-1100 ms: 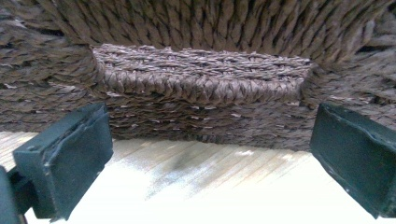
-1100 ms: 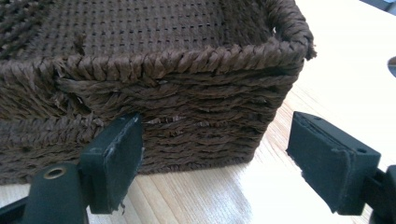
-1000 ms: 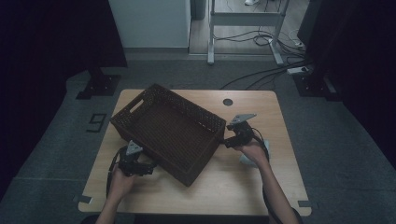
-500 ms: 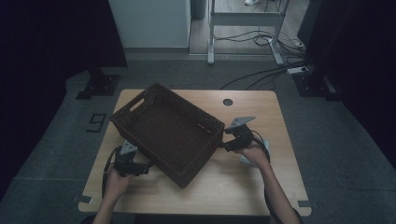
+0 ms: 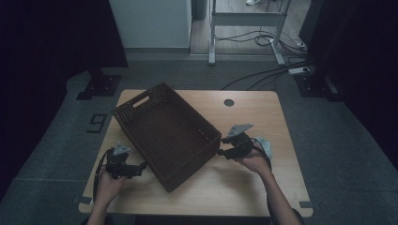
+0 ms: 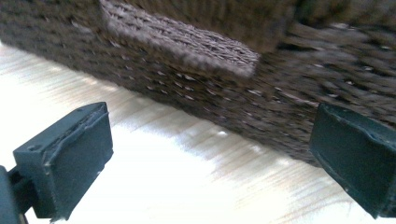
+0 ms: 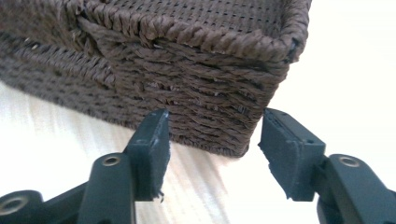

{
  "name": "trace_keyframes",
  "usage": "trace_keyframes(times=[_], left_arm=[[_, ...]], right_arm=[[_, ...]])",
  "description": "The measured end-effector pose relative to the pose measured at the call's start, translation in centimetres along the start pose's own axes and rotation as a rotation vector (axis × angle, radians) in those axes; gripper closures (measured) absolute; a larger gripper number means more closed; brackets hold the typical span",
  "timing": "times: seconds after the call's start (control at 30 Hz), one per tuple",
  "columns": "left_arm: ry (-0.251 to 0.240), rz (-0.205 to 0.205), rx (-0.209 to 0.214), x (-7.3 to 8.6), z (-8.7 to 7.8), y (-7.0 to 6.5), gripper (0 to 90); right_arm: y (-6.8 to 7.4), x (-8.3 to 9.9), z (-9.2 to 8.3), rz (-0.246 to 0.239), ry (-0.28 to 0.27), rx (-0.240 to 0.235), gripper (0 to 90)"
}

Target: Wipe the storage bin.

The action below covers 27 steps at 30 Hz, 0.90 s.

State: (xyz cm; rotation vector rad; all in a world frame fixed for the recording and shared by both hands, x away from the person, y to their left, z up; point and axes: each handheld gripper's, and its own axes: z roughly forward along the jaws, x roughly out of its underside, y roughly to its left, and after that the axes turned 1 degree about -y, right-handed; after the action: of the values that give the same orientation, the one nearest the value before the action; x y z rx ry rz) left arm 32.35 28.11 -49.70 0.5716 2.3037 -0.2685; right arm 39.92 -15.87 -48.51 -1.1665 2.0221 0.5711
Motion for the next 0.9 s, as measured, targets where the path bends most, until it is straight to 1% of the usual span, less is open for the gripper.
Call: trace_keyframes(times=[0.2,0.3,0.37,0.4,0.5,0.6,0.67,0.73,0.8,0.83,0.9], left_arm=[[0.014,-0.013,0.001,0.7,-0.8,0.2,0.0],[0.02,-0.01,-0.017,1.2,-1.4,0.1,0.2],[0.022,-0.017,0.005,1.7,-1.8,0.1,0.3],[0.024,-0.017,0.006,2.0,-2.0,0.0,0.3],[0.037,0.01,-0.015,2.7,-2.9,-0.3,0.3],[0.036,0.028,-0.015,3.3,-3.7,-0.6,0.3],[0.036,0.04,-0.03,3.6,-4.2,-0.8,1.7],[0.044,0.05,-0.025,4.1,-4.7,-1.0,1.2],[0.042,0.049,-0.016,4.5,-5.0,-1.3,0.6],[0.042,0.048,-0.008,4.7,-5.2,-1.4,0.7],[0.035,0.052,0.016,5.1,-5.6,-1.9,0.7]], right_arm=[[1.7,-0.2,0.1,-0.02,0.009,-0.015,47.9],[2.5,-0.4,0.3,-0.03,0.009,-0.022,48.8],[3.0,-0.5,0.4,-0.035,0.01,-0.026,49.7],[3.2,-0.5,0.5,-0.035,0.009,-0.033,50.4],[3.8,-0.7,0.8,-0.045,0.006,-0.051,52.0],[4.4,-1.0,1.1,-0.058,0.01,-0.059,52.4],[4.8,-1.2,1.3,-0.066,0.012,-0.065,52.4],[5.1,-1.3,1.4,-0.076,0.015,-0.07,52.3],[5.1,-1.3,1.4,-0.08,0.021,-0.071,52.2],[5.0,-1.3,1.4,-0.079,0.025,-0.073,51.3],[4.9,-1.1,1.5,-0.076,0.035,-0.062,48.9]])
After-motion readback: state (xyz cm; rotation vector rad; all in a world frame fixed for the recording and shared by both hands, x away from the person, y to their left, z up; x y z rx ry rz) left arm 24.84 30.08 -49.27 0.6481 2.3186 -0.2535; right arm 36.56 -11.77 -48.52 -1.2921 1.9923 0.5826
